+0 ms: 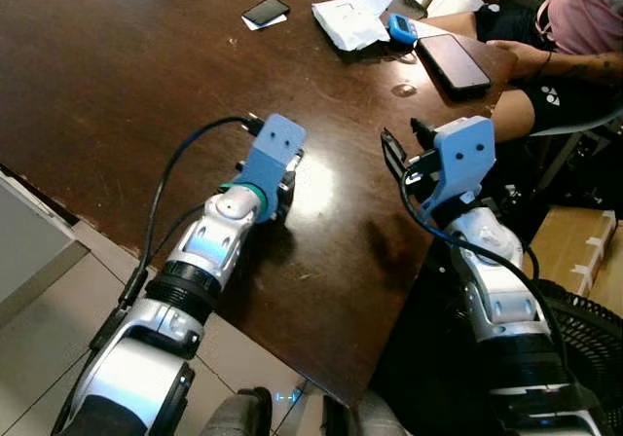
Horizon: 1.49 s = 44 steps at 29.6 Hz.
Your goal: Hang keys on a hook
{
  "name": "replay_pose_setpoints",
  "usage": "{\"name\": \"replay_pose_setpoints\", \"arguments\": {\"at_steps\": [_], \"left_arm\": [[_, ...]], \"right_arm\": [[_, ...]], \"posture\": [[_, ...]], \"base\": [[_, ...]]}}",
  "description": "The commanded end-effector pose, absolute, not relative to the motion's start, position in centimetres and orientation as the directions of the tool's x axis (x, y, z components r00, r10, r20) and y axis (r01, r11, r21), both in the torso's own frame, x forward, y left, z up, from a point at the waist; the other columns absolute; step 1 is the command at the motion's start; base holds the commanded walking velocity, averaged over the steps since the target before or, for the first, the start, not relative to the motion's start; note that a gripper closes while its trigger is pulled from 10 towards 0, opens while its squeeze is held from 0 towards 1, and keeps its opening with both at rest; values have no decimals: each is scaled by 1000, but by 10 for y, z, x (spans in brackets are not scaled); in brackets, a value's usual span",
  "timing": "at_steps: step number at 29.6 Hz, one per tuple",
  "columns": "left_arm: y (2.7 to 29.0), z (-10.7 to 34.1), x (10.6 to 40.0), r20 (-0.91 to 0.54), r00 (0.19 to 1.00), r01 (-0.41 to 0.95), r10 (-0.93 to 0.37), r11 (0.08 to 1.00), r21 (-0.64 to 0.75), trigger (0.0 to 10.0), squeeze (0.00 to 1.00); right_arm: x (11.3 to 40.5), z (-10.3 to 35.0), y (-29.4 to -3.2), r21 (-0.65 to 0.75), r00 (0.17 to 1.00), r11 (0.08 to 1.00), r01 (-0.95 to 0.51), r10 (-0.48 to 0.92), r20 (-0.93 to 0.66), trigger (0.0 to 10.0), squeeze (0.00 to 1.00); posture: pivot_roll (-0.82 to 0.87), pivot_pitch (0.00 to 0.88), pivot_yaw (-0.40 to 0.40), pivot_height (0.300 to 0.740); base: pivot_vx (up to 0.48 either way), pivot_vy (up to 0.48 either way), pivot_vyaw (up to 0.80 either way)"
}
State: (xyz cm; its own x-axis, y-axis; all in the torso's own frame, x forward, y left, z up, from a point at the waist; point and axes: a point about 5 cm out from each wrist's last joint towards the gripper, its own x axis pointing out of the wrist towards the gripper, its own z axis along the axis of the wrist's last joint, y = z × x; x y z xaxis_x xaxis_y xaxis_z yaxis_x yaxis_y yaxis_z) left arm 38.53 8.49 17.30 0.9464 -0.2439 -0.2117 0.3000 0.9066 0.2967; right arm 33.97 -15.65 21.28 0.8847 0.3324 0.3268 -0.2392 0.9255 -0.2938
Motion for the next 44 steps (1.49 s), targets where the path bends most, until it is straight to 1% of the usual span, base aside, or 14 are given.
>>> {"name": "replay_pose_setpoints", "arguments": {"at_steps": [1, 6, 8, 10, 11, 12, 13, 15, 18, 25, 30, 33, 40, 44], "left_arm": [[100, 138, 379, -351, 921, 282, -169, 911, 301, 10000, 0], [101, 141, 381, -337, 928, 266, -157, 914, 307, 10000, 0], [96, 159, 383, -302, 922, 321, -244, 916, 240, 10000, 0], [96, 159, 383, -302, 922, 321, -244, 916, 240, 10000, 0], [92, 168, 382, -281, 909, 369, -307, 907, 204, 10000, 0], [92, 168, 382, -281, 909, 369, -307, 907, 204, 10000, 0], [85, 183, 380, -237, 899, 412, -368, 894, 176, 10000, 0], [85, 183, 380, -237, 899, 412, -368, 894, 176, 10000, 0], [73, 207, 379, -152, 900, 431, -408, 885, 177, 10000, 0], [65, 227, 386, -57, 930, 364, -362, 898, 246, 10000, 0], [66, 229, 392, -47, 946, 320, -320, 908, 271, 10000, 0], [69, 224, 397, -77, 960, 280, -270, 917, 285, 10000, 0], [69, 216, 397, -109, 962, 272, -251, 919, 285, 10000, 0], [64, 214, 395, -131, 943, 331, -307, 912, 242, 10000, 0]], "right_arm": [[338, 208, -157, -281, 887, 929, -242, 329, 323, 10000, 0], [338, 208, -156, -280, 887, 929, -243, 330, 324, 10000, 0], [337, 208, -155, -274, 886, 930, -244, 329, 327, 10000, 0], [337, 208, -155, -274, 886, 930, -244, 329, 327, 10000, 0], [337, 208, -155, -273, 886, 931, -244, 328, 327, 10000, 0], [337, 208, -155, -273, 886, 931, -244, 328, 327, 10000, 0], [337, 208, -155, -270, 887, 931, -244, 327, 327, 10000, 0], [337, 208, -155, -270, 887, 931, -244, 327, 327, 10000, 0], [337, 207, -154, -266, 887, 932, -245, 326, 327, 10000, 0], [335, 205, -154, -263, 888, 933, -246, 326, 324, 10000, 0], [334, 205, -153, -262, 889, 933, -248, 327, 322, 10000, 0], [332, 204, -151, -259, 888, 932, -253, 330, 319, 10000, 0], [331, 204, -151, -259, 889, 931, -256, 332, 314, 10000, 0], [331, 203, -151, -260, 891, 931, -257, 332, 310, 10000, 0]], "posture": [[21, 244, 97, 740], [22, 247, 98, 740], [26, 252, 104, 740], [26, 252, 104, 740], [27, 253, 106, 740], [27, 253, 106, 740], [31, 256, 108, 740], [31, 256, 108, 740], [27, 263, 111, 740], [24, 276, 114, 740], [19, 287, 116, 740], [13, 302, 118, 740], [8, 319, 116, 740], [9, 323, 116, 740]], "base": [[0, 0, 0], [0, 0, 0], [0, 0, 0], [0, 0, 0], [0, 0, 0], [0, 0, 0], [0, 0, 0], [0, 0, 0], [0, 0, 0], [0, 0, 0], [0, 0, 0], [0, 0, 0], [0, 0, 0], [0, 0, 0]]}}
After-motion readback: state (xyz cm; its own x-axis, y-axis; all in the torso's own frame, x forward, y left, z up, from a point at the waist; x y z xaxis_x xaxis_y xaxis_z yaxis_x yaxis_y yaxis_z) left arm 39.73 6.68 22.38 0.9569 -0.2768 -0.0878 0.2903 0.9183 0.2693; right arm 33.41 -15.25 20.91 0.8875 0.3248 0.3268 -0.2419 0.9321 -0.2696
